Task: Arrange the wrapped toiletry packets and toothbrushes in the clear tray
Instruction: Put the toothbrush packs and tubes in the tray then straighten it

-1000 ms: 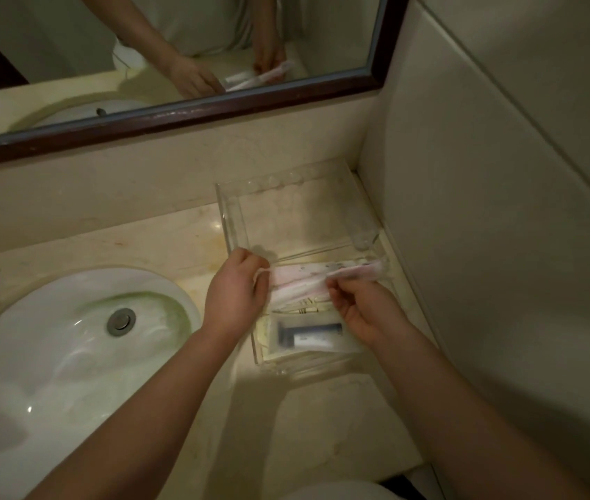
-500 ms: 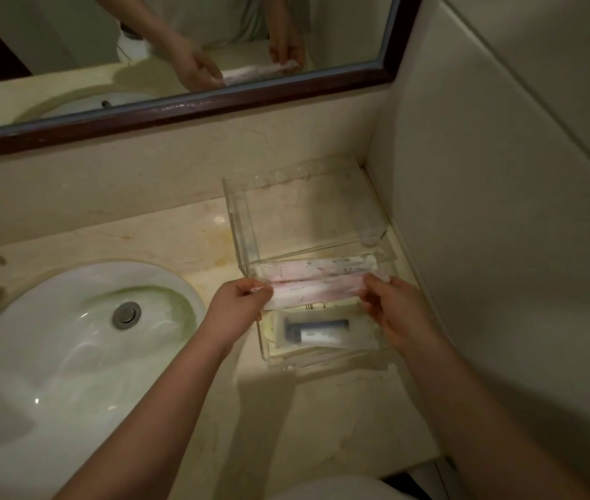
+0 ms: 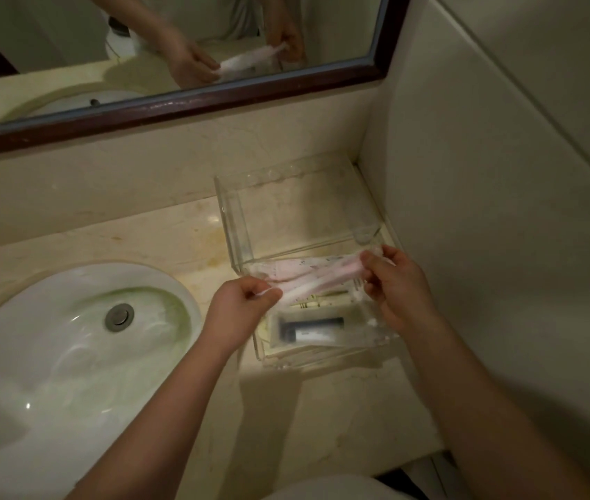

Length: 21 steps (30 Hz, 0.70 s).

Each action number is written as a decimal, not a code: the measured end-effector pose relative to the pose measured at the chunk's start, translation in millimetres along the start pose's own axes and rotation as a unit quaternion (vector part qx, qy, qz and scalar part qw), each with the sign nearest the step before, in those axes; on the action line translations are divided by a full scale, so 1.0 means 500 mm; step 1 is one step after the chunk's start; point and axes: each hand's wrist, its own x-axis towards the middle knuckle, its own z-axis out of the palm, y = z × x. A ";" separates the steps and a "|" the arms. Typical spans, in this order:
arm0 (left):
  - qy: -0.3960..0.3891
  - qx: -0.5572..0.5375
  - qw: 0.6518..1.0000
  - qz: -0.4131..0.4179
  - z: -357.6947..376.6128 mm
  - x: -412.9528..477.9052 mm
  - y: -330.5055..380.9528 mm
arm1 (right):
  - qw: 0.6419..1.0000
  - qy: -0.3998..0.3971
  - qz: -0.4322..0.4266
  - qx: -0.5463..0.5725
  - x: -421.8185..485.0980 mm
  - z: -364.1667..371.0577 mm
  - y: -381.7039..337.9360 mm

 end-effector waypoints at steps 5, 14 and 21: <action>-0.055 -0.148 0.986 -0.042 0.005 -0.015 0.019 | 0.993 -0.099 0.056 0.024 -0.042 0.049 0.013; -0.080 -0.200 0.976 0.020 -0.024 -0.024 0.072 | 0.809 -0.296 -0.102 -0.498 -0.088 0.092 -0.036; 0.022 -0.383 0.909 -0.165 -0.008 -0.017 0.053 | 0.794 -0.216 -0.093 -0.560 -0.059 0.026 -0.050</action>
